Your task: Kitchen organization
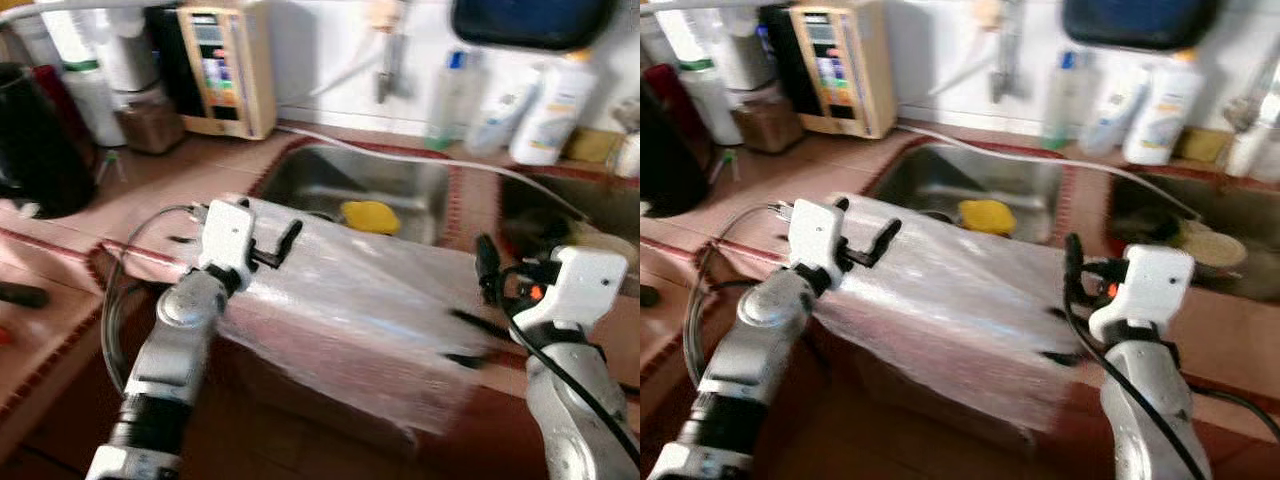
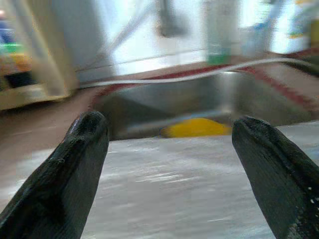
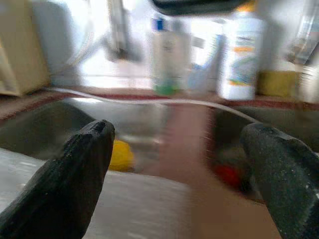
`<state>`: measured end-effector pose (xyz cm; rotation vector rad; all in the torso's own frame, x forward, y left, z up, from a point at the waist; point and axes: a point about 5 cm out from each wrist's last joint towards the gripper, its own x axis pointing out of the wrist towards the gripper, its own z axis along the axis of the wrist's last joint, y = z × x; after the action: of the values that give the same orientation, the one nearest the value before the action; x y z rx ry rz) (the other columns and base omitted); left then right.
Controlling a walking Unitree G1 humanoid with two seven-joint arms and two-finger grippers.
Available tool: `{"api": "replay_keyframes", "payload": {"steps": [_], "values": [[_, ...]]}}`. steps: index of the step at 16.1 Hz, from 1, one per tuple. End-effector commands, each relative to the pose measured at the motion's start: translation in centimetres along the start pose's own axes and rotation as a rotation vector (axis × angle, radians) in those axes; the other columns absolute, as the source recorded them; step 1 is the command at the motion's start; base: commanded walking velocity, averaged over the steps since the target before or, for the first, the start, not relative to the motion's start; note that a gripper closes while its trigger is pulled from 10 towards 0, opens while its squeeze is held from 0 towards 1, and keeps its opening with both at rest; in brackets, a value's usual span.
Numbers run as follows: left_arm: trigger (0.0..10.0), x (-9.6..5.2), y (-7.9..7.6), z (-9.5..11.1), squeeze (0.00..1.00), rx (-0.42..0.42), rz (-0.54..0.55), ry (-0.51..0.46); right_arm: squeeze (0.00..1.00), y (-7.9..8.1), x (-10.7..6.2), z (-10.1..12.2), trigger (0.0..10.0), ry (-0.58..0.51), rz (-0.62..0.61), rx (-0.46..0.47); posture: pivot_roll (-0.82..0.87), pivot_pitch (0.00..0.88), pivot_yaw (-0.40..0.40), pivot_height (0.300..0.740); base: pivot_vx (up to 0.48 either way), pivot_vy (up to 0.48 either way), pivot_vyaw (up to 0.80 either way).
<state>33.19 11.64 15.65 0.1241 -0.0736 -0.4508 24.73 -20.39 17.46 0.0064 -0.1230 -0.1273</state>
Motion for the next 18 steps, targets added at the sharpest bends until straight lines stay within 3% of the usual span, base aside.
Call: {"api": "replay_keyframes", "payload": {"steps": [1,3,6,16,18], "values": [[10.0,0.0,0.6,0.3,0.00,0.022,0.022,-0.003,0.00,0.2,0.1,0.4,10.0,-0.026,0.002,0.012,0.03,0.000,0.057,0.740,0.000,0.000,0.00],[10.0,0.3,0.8,0.4,0.00,0.060,0.070,-0.004,0.00,0.2,0.1,0.4,10.0,-0.029,0.004,0.012,0.03,0.000,0.057,0.740,0.000,0.000,0.00],[10.0,0.9,1.5,0.5,0.00,0.013,0.082,-0.010,0.00,0.6,0.5,0.6,10.0,-0.038,0.014,0.001,0.03,0.000,0.057,0.740,0.000,0.000,0.00],[10.0,1.3,1.6,0.3,0.00,-0.011,0.107,0.015,0.00,1.2,0.5,0.4,10.0,-0.026,0.045,0.000,0.03,0.000,0.051,0.740,0.000,0.000,0.80],[10.0,1.0,2.5,-0.5,0.00,-0.043,0.205,0.042,0.00,1.6,0.5,0.1,10.0,-0.018,0.061,-0.025,0.03,0.000,0.057,0.740,0.000,0.000,0.80]]}}
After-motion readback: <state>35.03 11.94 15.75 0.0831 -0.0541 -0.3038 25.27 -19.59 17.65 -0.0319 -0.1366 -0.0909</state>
